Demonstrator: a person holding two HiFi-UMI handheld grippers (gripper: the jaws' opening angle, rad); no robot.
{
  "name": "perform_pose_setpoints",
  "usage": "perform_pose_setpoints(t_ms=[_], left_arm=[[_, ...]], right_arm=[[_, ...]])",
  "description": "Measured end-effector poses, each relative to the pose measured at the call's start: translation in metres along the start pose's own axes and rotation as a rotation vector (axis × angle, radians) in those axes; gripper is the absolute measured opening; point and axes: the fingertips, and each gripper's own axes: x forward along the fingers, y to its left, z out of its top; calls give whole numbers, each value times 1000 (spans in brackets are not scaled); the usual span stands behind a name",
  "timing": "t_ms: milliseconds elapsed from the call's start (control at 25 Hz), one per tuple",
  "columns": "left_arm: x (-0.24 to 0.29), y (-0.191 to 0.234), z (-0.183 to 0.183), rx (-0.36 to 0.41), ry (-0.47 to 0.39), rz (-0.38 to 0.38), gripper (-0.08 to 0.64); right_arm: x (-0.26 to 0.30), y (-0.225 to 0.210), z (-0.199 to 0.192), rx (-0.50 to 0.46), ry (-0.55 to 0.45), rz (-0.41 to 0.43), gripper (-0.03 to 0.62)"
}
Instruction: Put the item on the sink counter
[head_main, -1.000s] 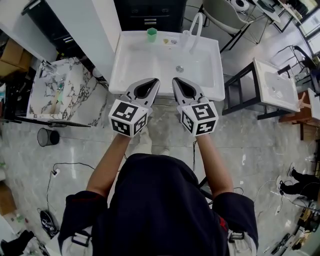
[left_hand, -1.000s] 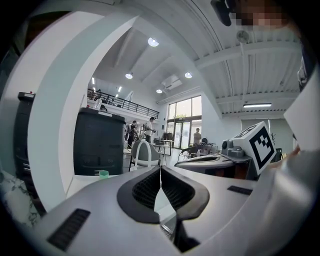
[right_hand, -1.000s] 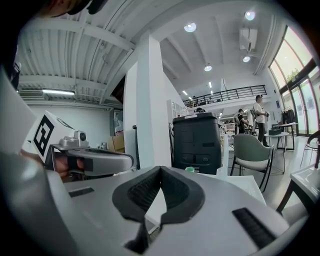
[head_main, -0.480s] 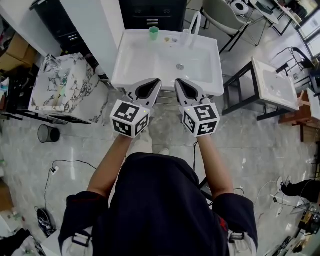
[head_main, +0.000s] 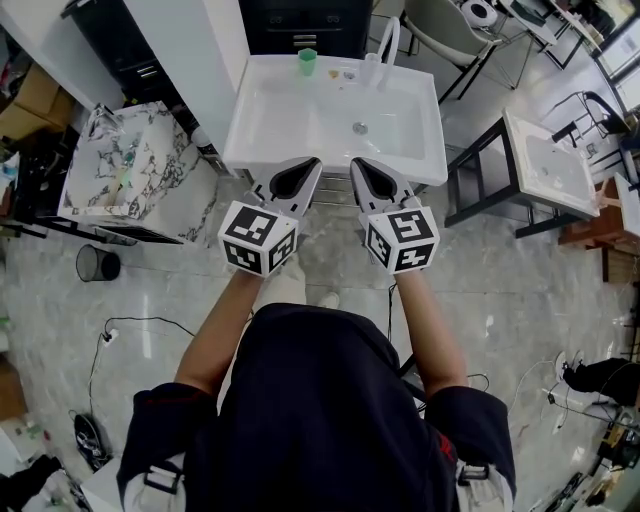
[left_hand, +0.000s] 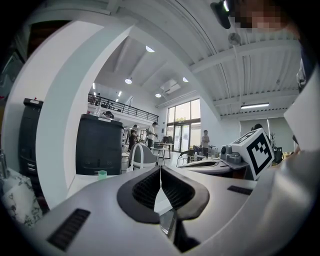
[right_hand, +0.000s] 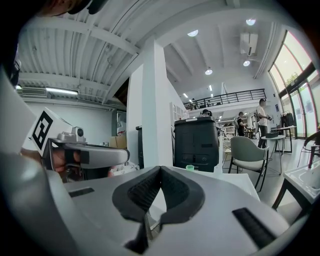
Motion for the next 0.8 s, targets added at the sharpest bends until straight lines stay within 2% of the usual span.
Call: perform_pose_setpoints(t_ms=[160,400,640,800], left_arm=[[0,0,-1,-1,2,0,17],[2,1,-2,-4,5,7,17],[6,3,-4,3,12,12,17],[10,7,-5,-4,14,19,17]], right_arm=[[1,1,-3,-17,12,-6,34],[2,-2,-3,13,8,6,34],[4,-2,-4,-43,16,-3,34],[5,-4,-9,-36,24,3,34]])
